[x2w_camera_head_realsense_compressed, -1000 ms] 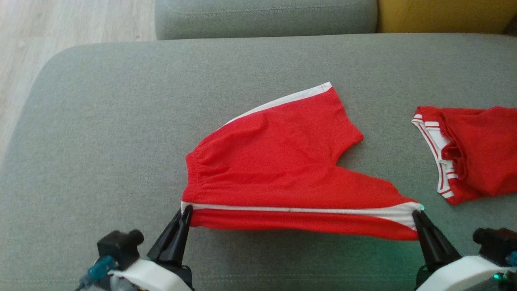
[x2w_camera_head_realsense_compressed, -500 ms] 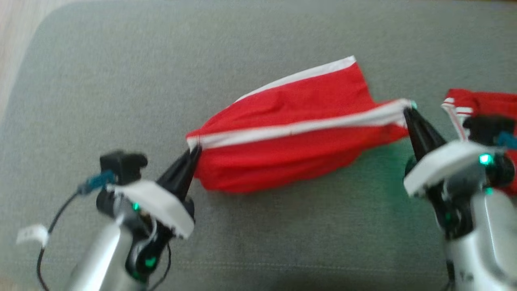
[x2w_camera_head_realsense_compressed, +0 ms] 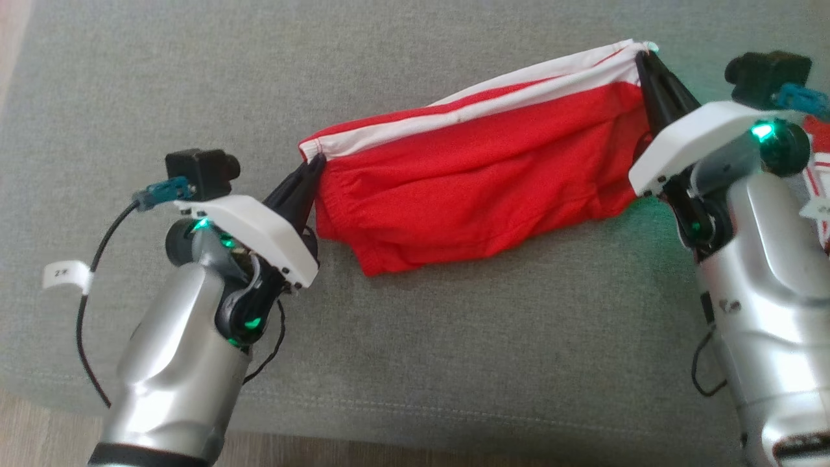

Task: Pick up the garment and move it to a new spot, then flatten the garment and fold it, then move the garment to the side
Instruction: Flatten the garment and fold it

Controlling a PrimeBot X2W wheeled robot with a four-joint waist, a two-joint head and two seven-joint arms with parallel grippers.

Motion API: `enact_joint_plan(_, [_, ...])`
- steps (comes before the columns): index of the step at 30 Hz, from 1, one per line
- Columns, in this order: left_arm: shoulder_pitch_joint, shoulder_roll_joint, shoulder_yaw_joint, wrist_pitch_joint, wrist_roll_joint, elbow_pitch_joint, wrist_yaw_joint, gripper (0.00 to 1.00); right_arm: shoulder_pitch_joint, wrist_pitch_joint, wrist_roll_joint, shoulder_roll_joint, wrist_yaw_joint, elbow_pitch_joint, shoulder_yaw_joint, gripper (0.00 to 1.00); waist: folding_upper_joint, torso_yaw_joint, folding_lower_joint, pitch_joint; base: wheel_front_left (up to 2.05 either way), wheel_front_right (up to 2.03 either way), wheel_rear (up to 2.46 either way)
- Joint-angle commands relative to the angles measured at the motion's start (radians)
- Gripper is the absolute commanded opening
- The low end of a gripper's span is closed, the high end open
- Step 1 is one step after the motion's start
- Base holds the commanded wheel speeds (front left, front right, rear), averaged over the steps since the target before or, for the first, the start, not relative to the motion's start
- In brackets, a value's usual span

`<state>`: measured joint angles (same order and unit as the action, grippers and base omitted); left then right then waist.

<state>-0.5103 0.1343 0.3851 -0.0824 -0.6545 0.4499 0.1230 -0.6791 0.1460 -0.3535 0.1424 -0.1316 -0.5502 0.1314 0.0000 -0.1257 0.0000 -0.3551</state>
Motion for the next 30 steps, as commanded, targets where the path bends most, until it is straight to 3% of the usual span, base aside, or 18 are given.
enact_joint_plan(1, [-0.052, 0.014, -0.019, 0.022, -0.012, 0.007, 0.004, 0.0, -0.051, -0.036, -0.015, 0.001, 0.001, -0.017, 0.03, 0.0, 0.0, -0.004, 0.0, -0.013, 0.0, 0.0, 0.0])
enact_joint_plan(2, [-0.06, 0.011, -0.011, 0.029, -0.018, 0.025, 0.005, 0.0, -0.067, -0.048, -0.016, 0.002, 0.001, -0.049, 0.033, 0.09, 0.0, -0.004, 0.0, -0.017, 0.0, 0.0, 0.0])
enact_joint_plan(3, [-0.067, 0.006, -0.004, 0.036, -0.026, 0.041, 0.005, 0.29, -0.081, -0.062, -0.017, 0.003, 0.001, -0.076, 0.038, 0.42, 0.0, -0.005, 0.0, -0.02, 0.0, 0.0, 0.0])
enact_joint_plan(4, [-0.073, 0.003, 0.001, 0.044, -0.036, 0.055, 0.006, 0.64, -0.094, -0.078, -0.021, 0.002, 0.001, -0.098, 0.044, 1.0, 0.0, -0.005, 0.0, -0.022, 0.0, 0.0, 0.0])
enact_joint_plan(5, [-0.077, 0.001, 0.008, 0.052, -0.043, 0.068, 0.007, 1.0, -0.104, -0.091, -0.023, 0.002, 0.001, -0.121, 0.048, 1.0, 0.0, -0.005, 0.0, -0.025, 0.0, 0.0, 0.0])
enact_joint_plan(13, [-0.066, 0.021, 0.05, 0.185, -0.024, 0.112, 0.007, 1.0, -0.109, -0.19, -0.006, 0.004, 0.001, -0.203, 0.065, 1.0, 0.0, 0.008, 0.0, -0.006, 0.0, 0.0, 0.0])
enact_joint_plan(16, [-0.037, 0.037, 0.049, 0.273, 0.022, 0.106, -0.025, 1.0, -0.071, -0.249, 0.027, 0.009, 0.001, -0.175, 0.067, 1.0, 0.0, 0.016, 0.0, 0.019, 0.0, 0.0, 0.0])
enact_joint_plan(22, [0.058, 0.07, -0.017, 0.339, 0.078, 0.0, -0.118, 1.0, 0.056, -0.295, 0.114, 0.001, 0.001, -0.033, 0.025, 1.0, 0.0, 0.043, 0.0, 0.074, 0.0, 0.0, 0.0])
enact_joint_plan(30, [0.222, 0.14, -0.102, 0.344, 0.208, -0.253, -0.209, 1.0, 0.273, -0.201, 0.194, -0.025, 0.001, 0.294, -0.04, 1.0, 0.0, 0.067, 0.0, 0.137, 0.0, 0.0, 0.0])
